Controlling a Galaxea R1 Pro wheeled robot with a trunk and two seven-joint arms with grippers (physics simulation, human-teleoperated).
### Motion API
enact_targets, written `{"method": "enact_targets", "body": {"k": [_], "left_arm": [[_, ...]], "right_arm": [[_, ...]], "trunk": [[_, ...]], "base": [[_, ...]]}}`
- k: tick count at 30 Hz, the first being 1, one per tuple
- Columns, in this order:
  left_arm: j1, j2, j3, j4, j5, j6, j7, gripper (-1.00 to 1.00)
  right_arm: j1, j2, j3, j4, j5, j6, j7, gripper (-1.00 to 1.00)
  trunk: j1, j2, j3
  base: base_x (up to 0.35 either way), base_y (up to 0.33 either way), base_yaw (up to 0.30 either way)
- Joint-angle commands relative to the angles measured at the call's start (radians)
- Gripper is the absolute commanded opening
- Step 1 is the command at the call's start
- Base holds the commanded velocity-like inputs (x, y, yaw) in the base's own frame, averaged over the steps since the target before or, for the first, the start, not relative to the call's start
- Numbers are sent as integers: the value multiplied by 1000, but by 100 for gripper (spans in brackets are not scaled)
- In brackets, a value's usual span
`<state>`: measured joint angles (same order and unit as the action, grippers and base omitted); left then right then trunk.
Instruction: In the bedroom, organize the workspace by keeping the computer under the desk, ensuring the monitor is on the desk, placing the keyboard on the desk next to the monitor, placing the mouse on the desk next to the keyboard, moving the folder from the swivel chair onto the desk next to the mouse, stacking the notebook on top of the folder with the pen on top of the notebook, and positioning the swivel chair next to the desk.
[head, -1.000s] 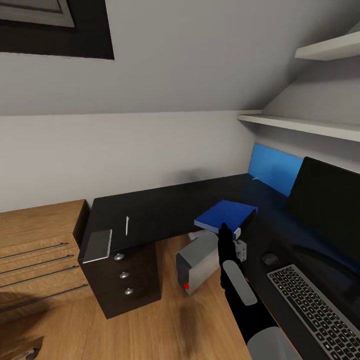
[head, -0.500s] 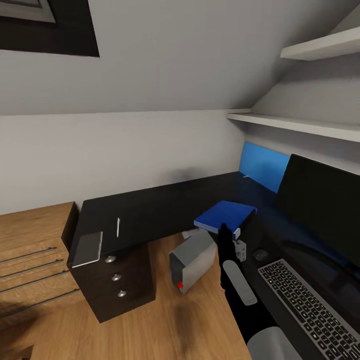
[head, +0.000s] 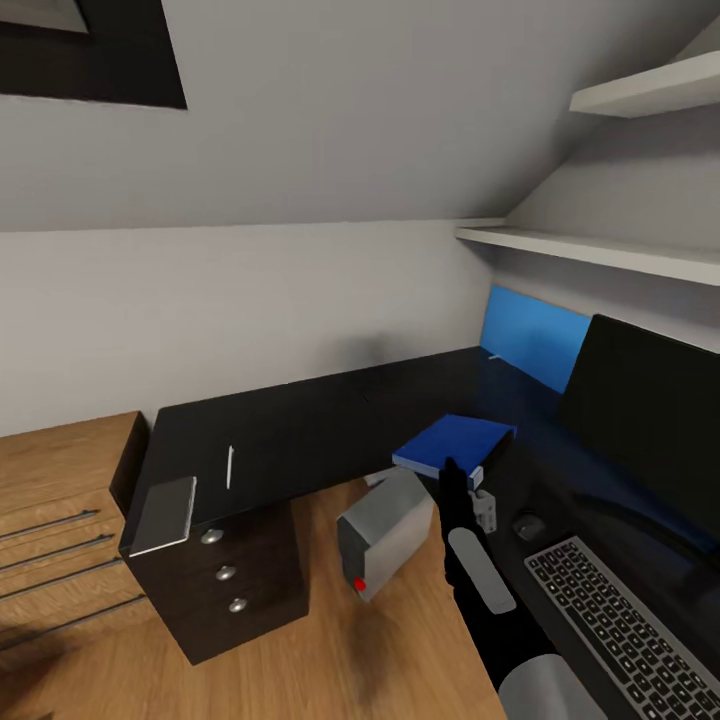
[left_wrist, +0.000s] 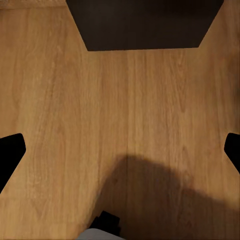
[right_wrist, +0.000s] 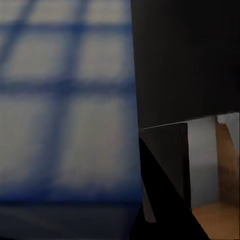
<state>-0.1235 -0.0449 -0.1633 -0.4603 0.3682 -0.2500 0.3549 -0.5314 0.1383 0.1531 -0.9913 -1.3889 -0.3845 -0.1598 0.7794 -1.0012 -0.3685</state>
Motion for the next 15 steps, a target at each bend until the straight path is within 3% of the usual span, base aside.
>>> {"method": "enact_targets", "body": {"k": [1, 7, 15], "left_arm": [[-1, 1, -8, 0, 10, -5, 7, 100], [-1, 2, -10, 1, 11, -5, 6, 100], [-1, 2, -10, 4, 11, -5, 6, 100]], "right_arm": [[-2, -2, 3, 11, -3, -7, -3, -100], [-41, -30, 2, 89, -2, -15, -3, -100], [-51, -37, 1, 102, -3, -30, -2, -100]], "trunk": [[0, -1, -1], [0, -1, -1], [0, -1, -1]], "base": [[124, -29, 0], [42, -10, 0], [3, -1, 0]]}}
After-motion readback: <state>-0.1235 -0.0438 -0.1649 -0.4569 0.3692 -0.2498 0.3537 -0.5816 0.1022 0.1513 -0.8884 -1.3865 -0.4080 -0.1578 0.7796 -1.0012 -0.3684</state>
